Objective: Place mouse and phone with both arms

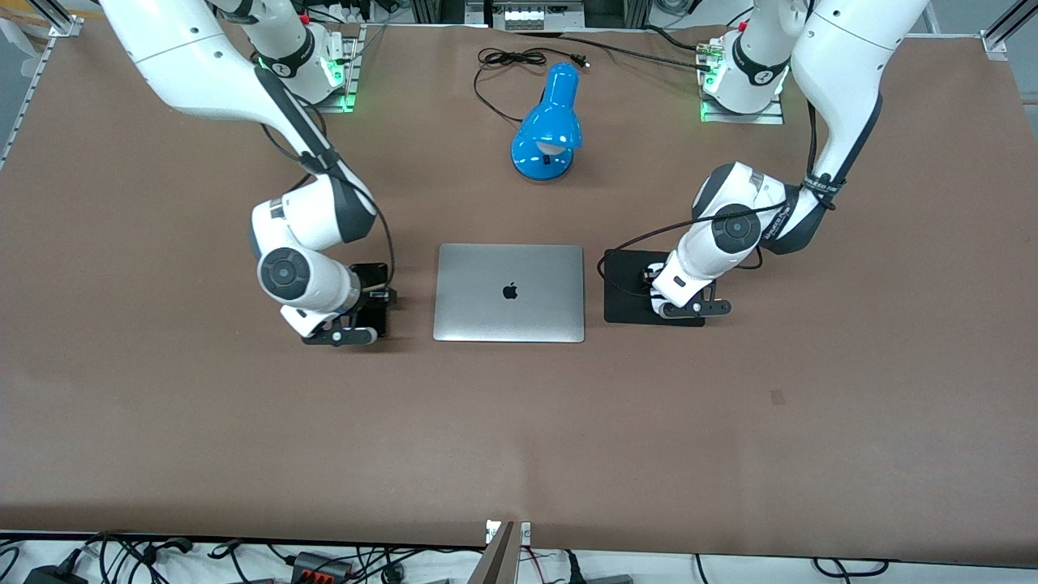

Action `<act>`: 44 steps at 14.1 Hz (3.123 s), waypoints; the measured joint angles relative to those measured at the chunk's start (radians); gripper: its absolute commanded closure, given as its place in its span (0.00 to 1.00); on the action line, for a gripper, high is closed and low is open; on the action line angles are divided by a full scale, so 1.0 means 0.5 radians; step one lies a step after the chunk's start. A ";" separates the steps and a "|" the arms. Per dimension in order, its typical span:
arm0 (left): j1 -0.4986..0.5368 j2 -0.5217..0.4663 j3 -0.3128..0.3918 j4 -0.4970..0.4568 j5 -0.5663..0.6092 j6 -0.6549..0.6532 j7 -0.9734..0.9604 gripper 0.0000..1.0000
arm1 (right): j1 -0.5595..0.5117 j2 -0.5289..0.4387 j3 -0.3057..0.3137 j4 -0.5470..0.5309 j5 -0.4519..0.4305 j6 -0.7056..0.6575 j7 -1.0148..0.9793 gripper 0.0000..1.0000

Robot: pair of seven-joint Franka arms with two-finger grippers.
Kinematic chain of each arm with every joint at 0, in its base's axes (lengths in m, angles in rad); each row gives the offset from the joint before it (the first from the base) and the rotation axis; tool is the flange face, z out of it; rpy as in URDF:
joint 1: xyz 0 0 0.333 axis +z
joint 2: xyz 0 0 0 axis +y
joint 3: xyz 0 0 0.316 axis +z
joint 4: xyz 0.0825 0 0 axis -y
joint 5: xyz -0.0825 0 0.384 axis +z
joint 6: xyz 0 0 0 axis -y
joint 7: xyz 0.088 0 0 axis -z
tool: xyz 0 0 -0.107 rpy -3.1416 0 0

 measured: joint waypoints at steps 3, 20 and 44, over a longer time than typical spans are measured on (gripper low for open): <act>0.002 0.000 0.000 0.000 0.000 0.000 -0.001 0.00 | 0.065 0.046 0.000 0.004 0.006 0.034 0.019 0.84; 0.346 -0.261 0.016 1.256 0.300 -1.921 0.784 0.00 | 0.170 0.090 -0.003 0.015 0.013 0.070 0.195 0.00; 0.018 -0.964 0.738 0.866 -0.242 -1.563 1.236 0.00 | -0.438 -0.493 -0.259 1.086 0.013 -1.166 -0.578 0.00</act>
